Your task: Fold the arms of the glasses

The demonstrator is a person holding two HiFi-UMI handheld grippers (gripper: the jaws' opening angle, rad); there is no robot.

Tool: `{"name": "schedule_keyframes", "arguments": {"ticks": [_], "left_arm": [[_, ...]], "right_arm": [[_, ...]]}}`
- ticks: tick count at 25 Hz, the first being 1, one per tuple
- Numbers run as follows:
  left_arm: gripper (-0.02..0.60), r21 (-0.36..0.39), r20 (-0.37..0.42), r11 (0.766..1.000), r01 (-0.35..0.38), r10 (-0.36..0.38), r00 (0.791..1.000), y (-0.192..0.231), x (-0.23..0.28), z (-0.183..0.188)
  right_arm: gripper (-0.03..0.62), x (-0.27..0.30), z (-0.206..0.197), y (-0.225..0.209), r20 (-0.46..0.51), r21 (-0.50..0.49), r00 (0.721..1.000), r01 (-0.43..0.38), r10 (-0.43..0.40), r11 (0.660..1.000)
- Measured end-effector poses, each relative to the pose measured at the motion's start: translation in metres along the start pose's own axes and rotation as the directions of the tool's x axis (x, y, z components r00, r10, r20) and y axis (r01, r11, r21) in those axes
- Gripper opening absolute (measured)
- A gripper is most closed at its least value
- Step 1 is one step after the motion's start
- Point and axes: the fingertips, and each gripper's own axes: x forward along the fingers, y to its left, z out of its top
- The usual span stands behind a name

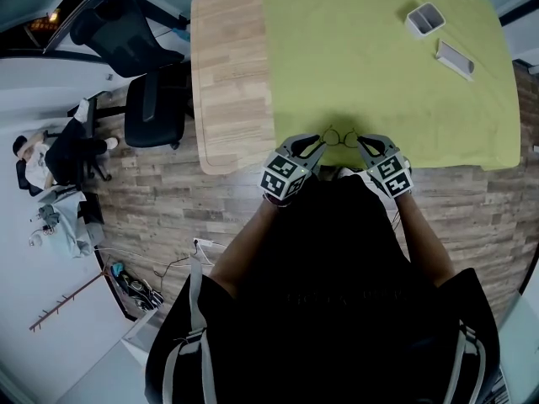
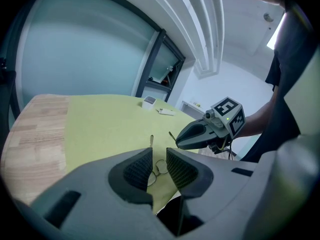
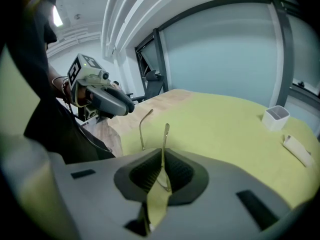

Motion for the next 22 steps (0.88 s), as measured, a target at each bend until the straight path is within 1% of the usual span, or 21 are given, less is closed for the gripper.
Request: {"name": "schedule_keyframes", "arguments": {"ticks": [5,10,16,19,22], "left_arm": [[0.074,0.005,-0.01,1.0,0.009,-0.008,1.0,-0.002,-0.003,0.0],[0.074,-0.017,-0.012,1.0,0.021,-0.021,1.0,-0.003,-0.006,-0.002],[0.073,-0.023,0.044,0.999,0.041,-0.04,0.998,-0.008,-0.015,0.002],[0.071,-0.018,0.058,0.999,0.04,-0.039,0.998,-0.009,-0.019,0.003],[0.045,-0.011,0.072,1.0,0.026,-0.025,0.997,-0.008,-0.025,0.005]], "right_arm": [[0.034,0.008,0.003,0.006,-0.011,-0.03,1.0,-0.029,0.028,0.999],[0.035,0.016,0.003,0.014,-0.02,-0.039,0.998,-0.057,0.057,0.998],[0.034,0.025,0.003,0.023,-0.029,-0.045,0.997,-0.072,0.07,0.996],[0.035,0.031,0.001,0.025,-0.037,-0.049,0.996,-0.083,0.081,0.995],[0.035,0.037,0.0,0.028,-0.042,-0.05,0.995,-0.094,0.092,0.994]]}}
